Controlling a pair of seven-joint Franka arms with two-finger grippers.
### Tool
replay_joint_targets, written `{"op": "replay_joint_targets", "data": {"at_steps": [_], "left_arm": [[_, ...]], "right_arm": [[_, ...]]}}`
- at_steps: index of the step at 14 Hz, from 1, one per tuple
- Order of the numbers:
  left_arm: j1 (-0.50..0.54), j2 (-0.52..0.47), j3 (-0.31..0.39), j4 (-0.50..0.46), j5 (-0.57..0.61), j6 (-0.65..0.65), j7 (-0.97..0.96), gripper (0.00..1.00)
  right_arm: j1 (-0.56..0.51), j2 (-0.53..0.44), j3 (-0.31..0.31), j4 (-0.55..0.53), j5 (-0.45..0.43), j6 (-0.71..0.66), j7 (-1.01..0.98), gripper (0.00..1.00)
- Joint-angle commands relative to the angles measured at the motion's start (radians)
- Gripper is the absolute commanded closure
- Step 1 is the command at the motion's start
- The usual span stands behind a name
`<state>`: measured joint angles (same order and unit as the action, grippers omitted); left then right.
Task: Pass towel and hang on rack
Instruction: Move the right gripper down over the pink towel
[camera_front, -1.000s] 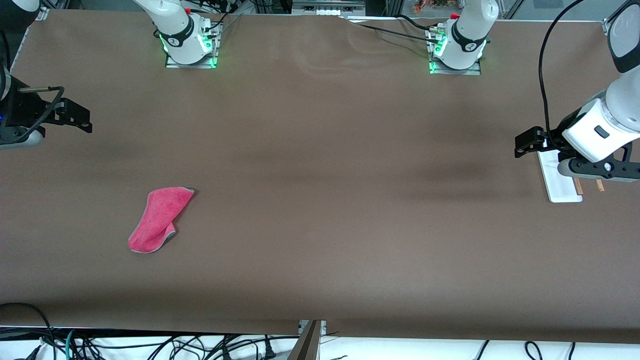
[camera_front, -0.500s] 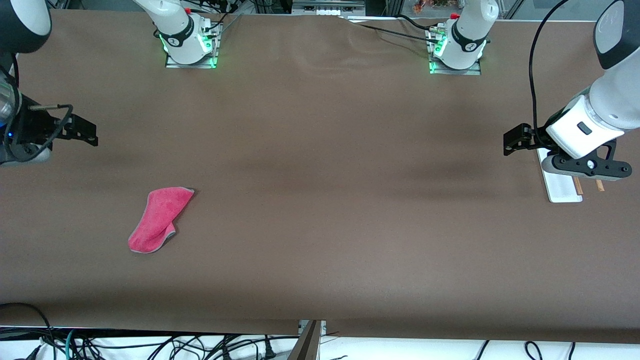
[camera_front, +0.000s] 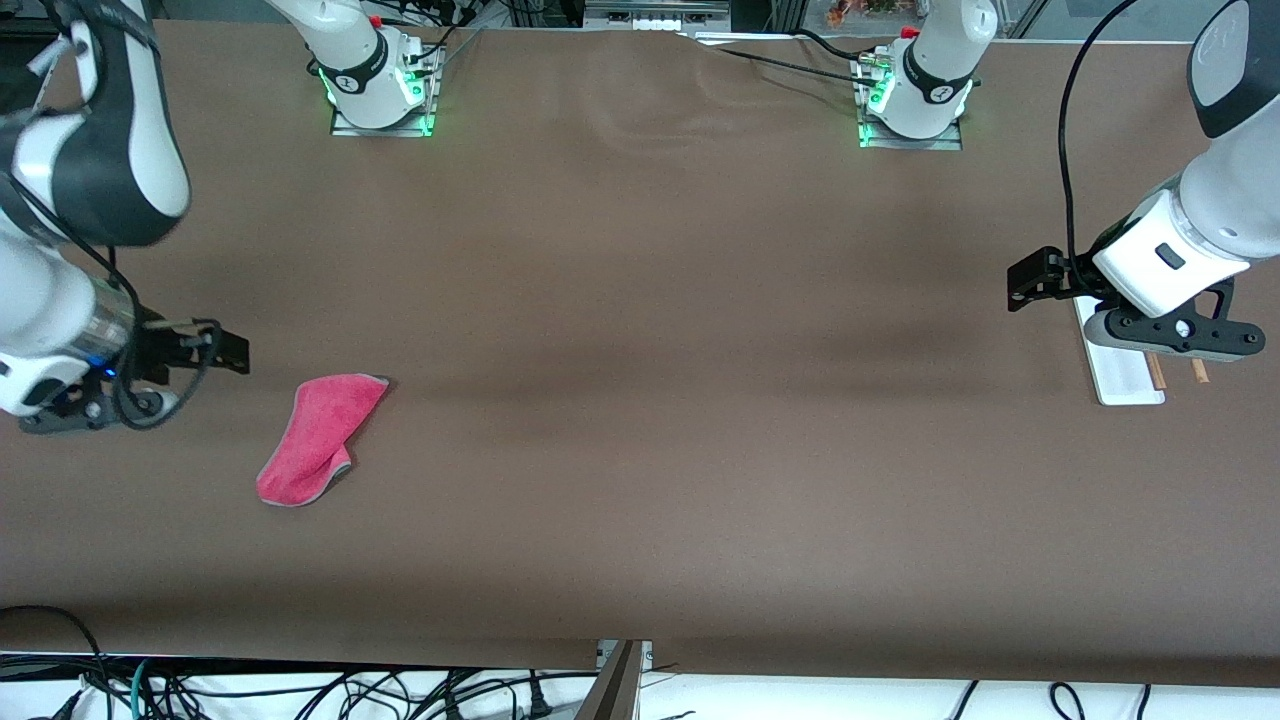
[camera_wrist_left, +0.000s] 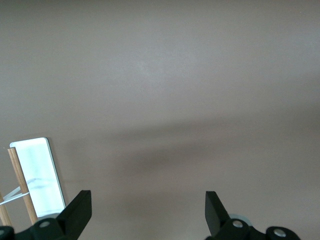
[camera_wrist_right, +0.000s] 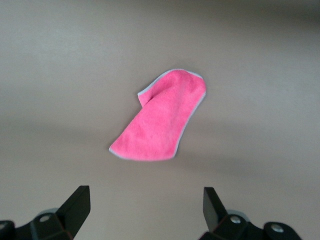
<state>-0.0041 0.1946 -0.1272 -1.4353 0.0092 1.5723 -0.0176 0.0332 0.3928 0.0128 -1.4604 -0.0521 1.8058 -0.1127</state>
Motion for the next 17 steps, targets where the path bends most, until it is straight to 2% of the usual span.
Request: {"op": "replay_joint_targets", "data": {"at_steps": [1,9,17], "left_arm": [[-0.005,0.011,0.006,0.029,-0.005,-0.017,0.015,0.0],[-0.007,0.011,0.006,0.029,-0.006,-0.017,0.015,0.0],[-0.005,0.009,0.006,0.03,-0.005,-0.015,0.015,0.0]], "right_arm": [[0.004,0.108,0.003,0.015,0.003,0.09,0.016,0.0],[0.036,0.322,0.004,0.012,0.003,0.375,0.028,0.0],[0.034,0.417,0.003,0.008,0.003,0.512,0.014,0.0]]}}
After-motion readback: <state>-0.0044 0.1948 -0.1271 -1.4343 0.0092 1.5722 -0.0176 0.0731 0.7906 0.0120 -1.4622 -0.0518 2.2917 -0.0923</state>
